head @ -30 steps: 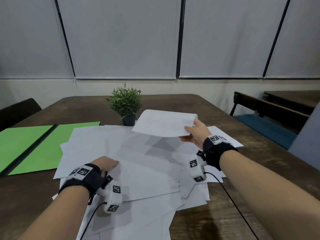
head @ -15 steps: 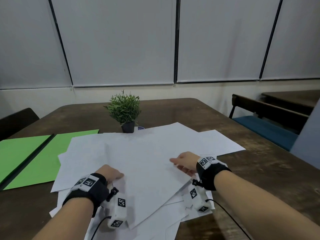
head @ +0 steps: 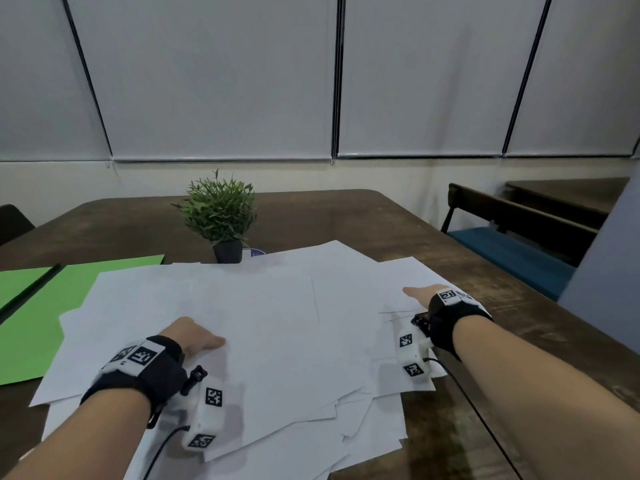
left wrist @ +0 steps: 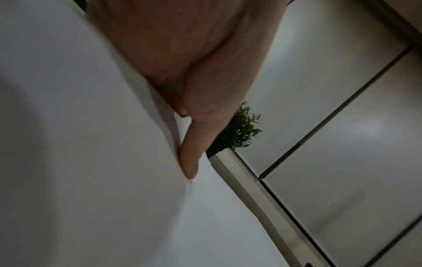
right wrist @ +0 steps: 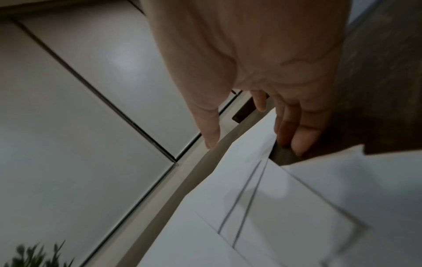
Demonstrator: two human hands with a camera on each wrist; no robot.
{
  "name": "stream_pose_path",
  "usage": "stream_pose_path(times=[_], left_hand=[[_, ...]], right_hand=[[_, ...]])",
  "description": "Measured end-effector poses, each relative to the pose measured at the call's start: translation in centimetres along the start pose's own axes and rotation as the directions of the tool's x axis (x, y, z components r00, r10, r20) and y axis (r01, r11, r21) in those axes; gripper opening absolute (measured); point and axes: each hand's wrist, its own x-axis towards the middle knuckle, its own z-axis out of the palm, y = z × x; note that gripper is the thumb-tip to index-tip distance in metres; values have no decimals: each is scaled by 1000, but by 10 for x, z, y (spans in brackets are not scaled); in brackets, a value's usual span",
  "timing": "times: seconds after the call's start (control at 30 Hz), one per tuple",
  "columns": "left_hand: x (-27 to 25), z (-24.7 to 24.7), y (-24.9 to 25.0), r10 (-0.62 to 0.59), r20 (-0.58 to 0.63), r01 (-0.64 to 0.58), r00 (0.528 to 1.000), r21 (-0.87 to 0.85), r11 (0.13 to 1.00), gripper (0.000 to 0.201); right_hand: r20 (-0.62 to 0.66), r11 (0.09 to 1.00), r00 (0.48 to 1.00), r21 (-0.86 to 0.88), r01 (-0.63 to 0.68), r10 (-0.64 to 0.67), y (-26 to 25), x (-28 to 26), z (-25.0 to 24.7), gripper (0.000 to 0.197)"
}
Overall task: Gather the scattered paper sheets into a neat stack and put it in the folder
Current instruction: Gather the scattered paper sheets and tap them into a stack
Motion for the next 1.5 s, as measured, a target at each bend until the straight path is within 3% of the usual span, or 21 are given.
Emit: stream_pose_path(times=[0.1, 0.13, 0.2, 0.27, 0.33, 0.43, 0.53, 0.7, 0.93, 1.13, 1.23, 1.33, 1.43, 1.5], left_hand=[[5, -2, -3, 3, 34, -4, 999, 37, 999, 59], [8, -2, -5, 0, 58, -3, 998, 56, 998, 58], [14, 0, -7, 10, 63, -15, 998, 78, 997, 57], [18, 1, -9, 9, 61, -14, 998, 80, 997, 58], [25, 3, -12, 10, 65, -14, 998, 63, 998, 63], [30, 2, -13, 4, 66, -8, 998, 52, 999, 63], [31, 2, -13, -5, 70, -2, 998, 91, 996, 51], [38, 6, -17, 27, 60, -30, 998, 45, 999, 59], [42, 7, -18, 21, 60, -26, 998, 73, 997, 56], [41, 9, -18, 9, 33, -10, 999, 36, 999, 60], [42, 11, -21, 22, 14, -22, 1000, -13, 1000, 69], [40, 12, -25, 32, 18, -31, 999, -40, 999, 68], [38, 11, -30, 76, 17, -74, 997, -116, 991, 61], [37, 11, -34, 104, 13, -101, 994, -150, 983, 52]], right_hand=[[90, 980, 995, 194, -55, 39, -7, -3, -3, 56], [118, 981, 992, 184, -68, 46, -10, -7, -1, 57], [166, 990, 985, 120, -69, 49, -13, -8, 6, 55], [102, 998, 993, -18, -61, 63, -13, -2, 16, 60], [14, 971, 999, -236, -39, 43, -11, 4, 25, 74], [-56, 945, 998, -326, -14, -4, -2, 34, 37, 100], [-70, 931, 997, -365, 16, -45, -6, 27, 36, 91], [-54, 918, 997, -395, 20, -45, -11, 31, 32, 90], [-1, 927, 999, -373, 48, -52, -20, 18, 23, 41], [15, 977, 998, -199, 71, -69, -13, 34, 23, 23], [-23, 984, 996, 158, 83, -81, -15, 25, 13, 12], [-200, 886, 973, 424, 189, -112, -18, 20, -3, 8], [-405, 802, 900, 478, 358, -161, -27, 9, -21, 3], [-525, 764, 831, 455, 457, -184, -35, -2, -38, 13]])
